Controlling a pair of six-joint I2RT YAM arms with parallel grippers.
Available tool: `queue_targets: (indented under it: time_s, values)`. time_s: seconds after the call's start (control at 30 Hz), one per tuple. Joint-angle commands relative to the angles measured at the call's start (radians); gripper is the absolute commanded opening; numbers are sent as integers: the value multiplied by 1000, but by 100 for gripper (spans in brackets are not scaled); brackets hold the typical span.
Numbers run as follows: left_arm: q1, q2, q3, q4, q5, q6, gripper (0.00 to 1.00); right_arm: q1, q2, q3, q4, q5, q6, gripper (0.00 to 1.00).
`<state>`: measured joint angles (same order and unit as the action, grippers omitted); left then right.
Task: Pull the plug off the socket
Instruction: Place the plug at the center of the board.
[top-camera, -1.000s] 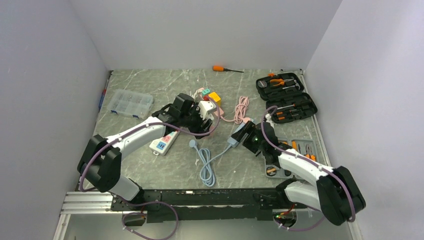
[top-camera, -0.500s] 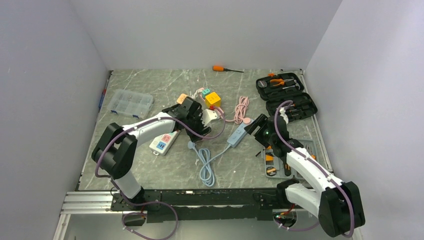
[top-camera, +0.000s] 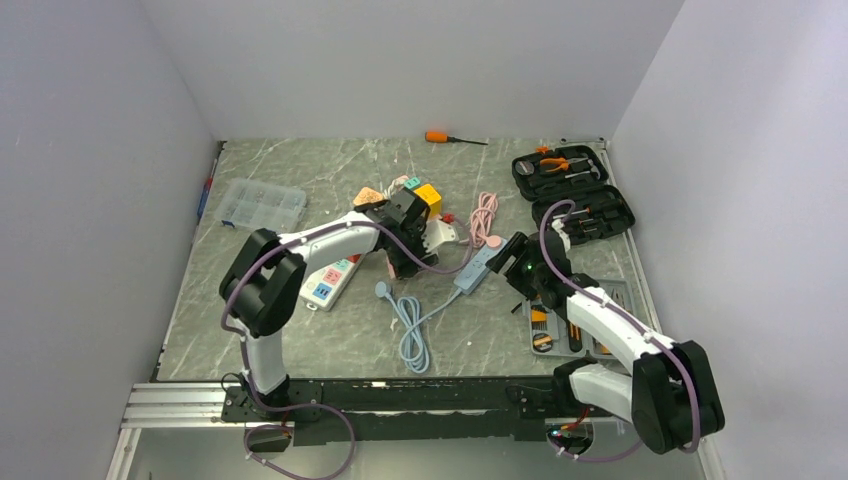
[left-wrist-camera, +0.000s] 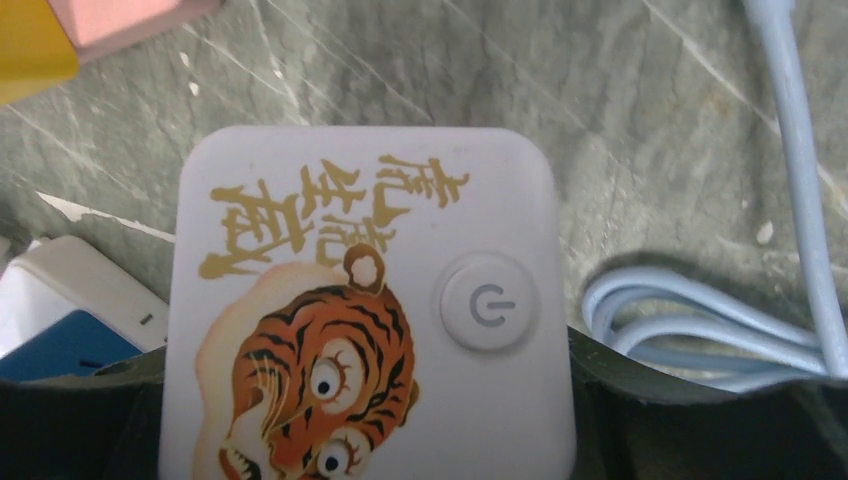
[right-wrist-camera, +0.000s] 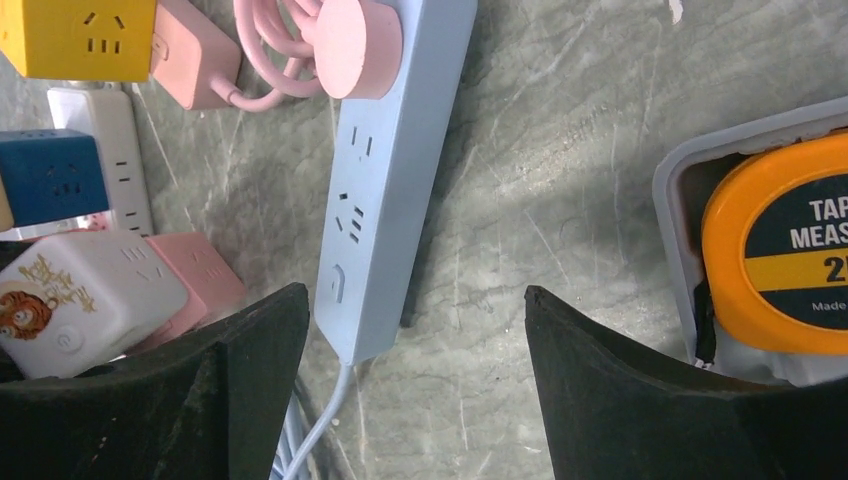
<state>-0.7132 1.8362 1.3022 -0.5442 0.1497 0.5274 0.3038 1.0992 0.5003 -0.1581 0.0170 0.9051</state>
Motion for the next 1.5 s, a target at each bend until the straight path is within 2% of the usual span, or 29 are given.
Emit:
queue_targets:
  time_s: [0.0,0.1,0.13,0.2,0.33,0.57,0.73,0.83,1.13,1.17,1.2,1.27,1.3,1.47]
  values:
    - [-5,66,112,-114,-34,-35,47,-3,50,30,105,-28,7,81]
    - [-8,68,103,-141,-19,-45,50,-3,118,32,175,-41,19,81]
    - [-10,60,91,-144,-8,-44,59,-2,140,34,200,-46,22,81]
    - [-15,43,63,-149,1,-48,62,-2,176,36,254,-60,31,81]
    - [-31,35,22,-171,6,-49,63,-1,251,47,332,-89,57,81]
    - [-65,131,73,-255,-25,-81,60,6,348,38,434,-111,101,80]
    - [-68,123,57,-278,-50,-106,61,20,371,30,475,-100,112,73]
    - [-69,112,41,-305,-58,-125,62,36,390,38,489,-86,110,66]
    - [-77,109,28,-364,-93,-170,62,62,398,72,455,-19,76,31]
    - [-77,100,24,-366,-93,-172,76,63,389,73,448,-18,70,27]
    - [-77,96,26,-373,-91,-176,83,63,378,74,437,-6,61,22]
    - [-78,82,39,-397,-87,-193,89,63,350,73,415,9,46,15]
    - [-78,66,45,-411,-86,-202,97,63,336,75,395,14,34,12]
    - [-78,-45,107,-487,-55,-202,99,61,290,168,176,9,-85,8]
